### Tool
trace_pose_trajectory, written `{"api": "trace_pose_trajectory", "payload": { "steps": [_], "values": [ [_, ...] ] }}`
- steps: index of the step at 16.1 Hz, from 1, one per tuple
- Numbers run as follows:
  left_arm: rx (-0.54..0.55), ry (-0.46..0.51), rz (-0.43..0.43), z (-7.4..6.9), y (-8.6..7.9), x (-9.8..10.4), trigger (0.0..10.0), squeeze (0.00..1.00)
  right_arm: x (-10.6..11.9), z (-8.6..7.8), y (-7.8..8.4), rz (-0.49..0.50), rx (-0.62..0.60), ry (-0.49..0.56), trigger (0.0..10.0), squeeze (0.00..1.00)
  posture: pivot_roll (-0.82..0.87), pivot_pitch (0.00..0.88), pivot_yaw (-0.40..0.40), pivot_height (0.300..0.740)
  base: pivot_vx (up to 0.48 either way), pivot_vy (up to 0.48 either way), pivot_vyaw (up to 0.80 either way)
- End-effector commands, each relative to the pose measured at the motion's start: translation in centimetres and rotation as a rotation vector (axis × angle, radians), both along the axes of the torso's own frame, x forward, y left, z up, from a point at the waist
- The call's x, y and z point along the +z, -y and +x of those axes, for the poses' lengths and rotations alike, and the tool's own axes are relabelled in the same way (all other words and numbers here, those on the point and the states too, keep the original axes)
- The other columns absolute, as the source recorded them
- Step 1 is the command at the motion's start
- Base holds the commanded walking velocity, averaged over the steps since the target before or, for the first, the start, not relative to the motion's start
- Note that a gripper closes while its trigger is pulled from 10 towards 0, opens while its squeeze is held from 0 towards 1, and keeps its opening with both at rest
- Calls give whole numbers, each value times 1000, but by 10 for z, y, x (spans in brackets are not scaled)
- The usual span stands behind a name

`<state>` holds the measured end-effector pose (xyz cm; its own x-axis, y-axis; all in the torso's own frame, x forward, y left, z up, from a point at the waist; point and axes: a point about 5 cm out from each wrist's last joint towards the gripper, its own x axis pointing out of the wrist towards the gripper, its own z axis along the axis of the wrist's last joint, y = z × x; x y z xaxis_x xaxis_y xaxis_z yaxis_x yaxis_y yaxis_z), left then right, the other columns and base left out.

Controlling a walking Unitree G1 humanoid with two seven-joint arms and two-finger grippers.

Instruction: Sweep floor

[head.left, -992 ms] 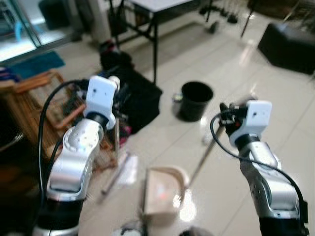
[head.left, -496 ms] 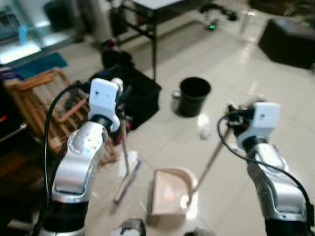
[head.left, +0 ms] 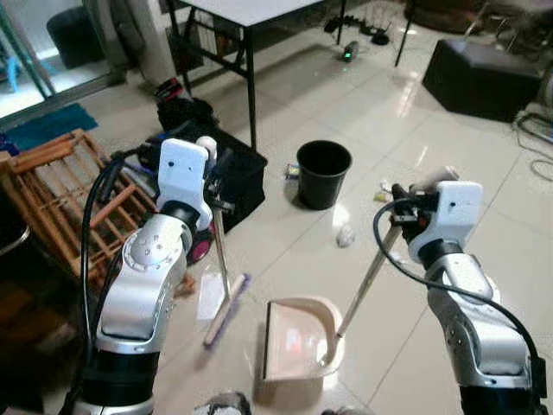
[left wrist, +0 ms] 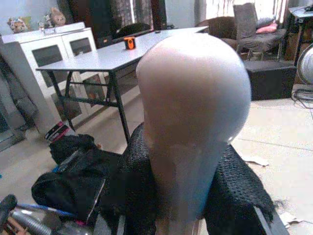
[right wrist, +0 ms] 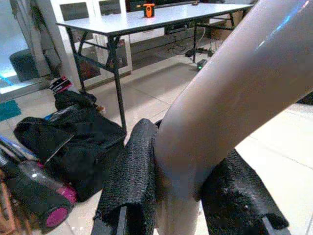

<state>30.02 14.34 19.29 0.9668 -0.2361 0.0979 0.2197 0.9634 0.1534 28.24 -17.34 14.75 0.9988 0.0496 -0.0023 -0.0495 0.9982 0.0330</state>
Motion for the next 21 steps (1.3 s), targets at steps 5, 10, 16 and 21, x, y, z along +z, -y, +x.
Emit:
{"api": "trace_pose_trajectory", "payload": {
  "steps": [5,10,16,21],
  "values": [
    [7,45,15,1,-2,7,10000,0,11,0,-2,-2,10,60,10000,0,-19,83,18,740,329,0,0],
    [8,43,17,1,-2,6,10000,0,9,-2,-3,-28,20,51,10000,0,-20,87,20,740,333,0,0],
    [2,42,13,1,-1,6,10000,0,10,-1,0,-19,0,58,10000,0,-22,91,21,740,383,0,0],
    [7,48,18,2,-3,7,10000,0,9,1,-5,-56,32,44,10000,0,-18,87,22,740,395,0,89]
  ]
}}
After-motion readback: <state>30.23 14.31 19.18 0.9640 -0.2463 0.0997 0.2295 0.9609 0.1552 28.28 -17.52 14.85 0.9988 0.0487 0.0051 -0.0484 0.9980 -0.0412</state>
